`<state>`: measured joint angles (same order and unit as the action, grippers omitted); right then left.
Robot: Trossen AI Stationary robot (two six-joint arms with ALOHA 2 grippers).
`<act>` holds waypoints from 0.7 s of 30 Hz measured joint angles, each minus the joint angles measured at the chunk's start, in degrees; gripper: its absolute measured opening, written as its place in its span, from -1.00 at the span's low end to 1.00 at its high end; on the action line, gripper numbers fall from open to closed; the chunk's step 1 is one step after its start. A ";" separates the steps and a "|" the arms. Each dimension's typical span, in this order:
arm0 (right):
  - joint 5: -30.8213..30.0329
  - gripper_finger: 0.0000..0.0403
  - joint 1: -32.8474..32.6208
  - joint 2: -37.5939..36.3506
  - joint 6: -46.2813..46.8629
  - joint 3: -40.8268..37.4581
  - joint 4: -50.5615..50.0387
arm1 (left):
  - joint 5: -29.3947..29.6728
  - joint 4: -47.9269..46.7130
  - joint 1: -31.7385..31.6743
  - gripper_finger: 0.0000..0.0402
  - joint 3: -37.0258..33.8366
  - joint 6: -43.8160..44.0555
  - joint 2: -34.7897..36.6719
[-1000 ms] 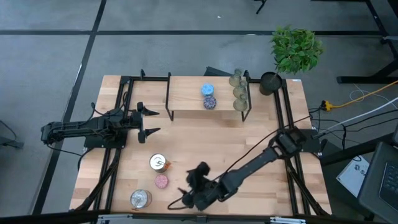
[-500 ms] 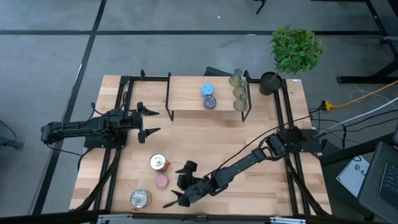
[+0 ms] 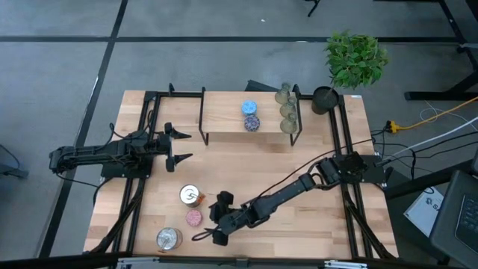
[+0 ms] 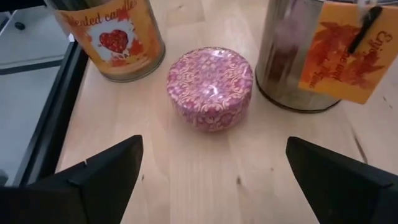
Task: Pick & Place candle stick holders
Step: Move the top silver scented candle to the center of the table
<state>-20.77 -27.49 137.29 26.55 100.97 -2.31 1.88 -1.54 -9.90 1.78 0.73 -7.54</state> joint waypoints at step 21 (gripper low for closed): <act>3.20 0.98 -1.05 -3.80 -0.23 -0.11 -10.10 | -0.01 0.00 -0.01 0.81 0.00 0.00 -0.01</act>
<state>-17.57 -28.53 133.50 26.32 100.86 -12.41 1.87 -1.54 -9.91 1.78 0.73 -7.55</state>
